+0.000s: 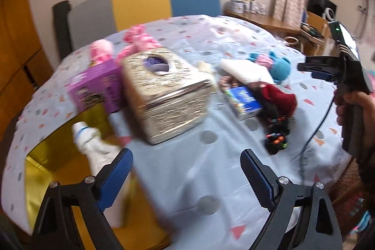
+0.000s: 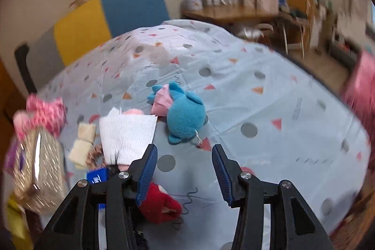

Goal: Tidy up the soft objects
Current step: 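Move both tools back to the remaining items on the table, then grasp the blue Tempo tissue pack with the left tool while the right tool reaches the black hair tie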

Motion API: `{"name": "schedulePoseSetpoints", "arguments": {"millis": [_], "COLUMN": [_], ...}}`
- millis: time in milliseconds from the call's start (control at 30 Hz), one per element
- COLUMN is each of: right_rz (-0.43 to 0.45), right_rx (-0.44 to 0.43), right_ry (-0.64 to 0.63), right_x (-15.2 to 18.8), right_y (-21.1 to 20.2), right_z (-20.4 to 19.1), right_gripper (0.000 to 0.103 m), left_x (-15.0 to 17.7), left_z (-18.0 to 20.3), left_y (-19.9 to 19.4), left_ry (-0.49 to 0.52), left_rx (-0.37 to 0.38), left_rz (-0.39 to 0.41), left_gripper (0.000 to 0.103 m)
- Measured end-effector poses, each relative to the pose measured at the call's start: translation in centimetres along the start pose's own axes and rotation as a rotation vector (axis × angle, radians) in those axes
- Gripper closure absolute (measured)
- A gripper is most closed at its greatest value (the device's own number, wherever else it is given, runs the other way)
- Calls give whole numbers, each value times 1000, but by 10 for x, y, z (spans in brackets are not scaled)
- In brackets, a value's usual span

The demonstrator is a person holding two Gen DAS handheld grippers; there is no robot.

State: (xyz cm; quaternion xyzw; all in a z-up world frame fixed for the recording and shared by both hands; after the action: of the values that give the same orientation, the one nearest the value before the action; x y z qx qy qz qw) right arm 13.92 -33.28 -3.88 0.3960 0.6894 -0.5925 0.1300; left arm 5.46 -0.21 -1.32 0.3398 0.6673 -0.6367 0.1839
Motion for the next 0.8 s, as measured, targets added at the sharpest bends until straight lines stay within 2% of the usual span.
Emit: {"name": "schedulePoseSetpoints", "arguments": {"millis": [100, 267, 400, 567, 700, 800], "right_rz": [-38, -44, -52, -58, -70, -75], "right_rx": [-26, -43, -49, -58, -62, -74], "right_ry": [31, 29, 46, 60, 53, 53], "right_x": [3, 3, 4, 3, 4, 4], "right_y": [5, 6, 8, 8, 9, 10], "right_z": [2, 0, 5, 7, 6, 5], "right_gripper": [54, 54, 54, 54, 54, 54], "left_x": [-10, -29, -40, -59, -73, -81], "left_z": [24, 60, 82, 103, 117, 130], "left_y": [11, 34, 52, 82, 107, 125], "left_ry": [30, 53, 62, 59, 38, 45], "left_rx": [43, 99, 121, 148, 161, 142], "left_rz": [-12, -50, -74, -130, -180, -201], "left_gripper": [13, 13, 17, 27, 27, 27]}}
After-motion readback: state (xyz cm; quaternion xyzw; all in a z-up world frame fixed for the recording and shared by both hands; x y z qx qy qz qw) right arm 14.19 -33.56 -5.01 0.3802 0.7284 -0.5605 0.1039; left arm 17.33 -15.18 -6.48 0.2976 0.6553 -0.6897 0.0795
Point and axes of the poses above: each gripper's, at about its wrist camera, not at the fingertips, and y roughly the way its jaws point, z to its right, x to its underside, the point moved 3 cm from there along y, roughly the way its jaws point, and after that the axes turned 5 degrees about -x, right-handed, at the moved point
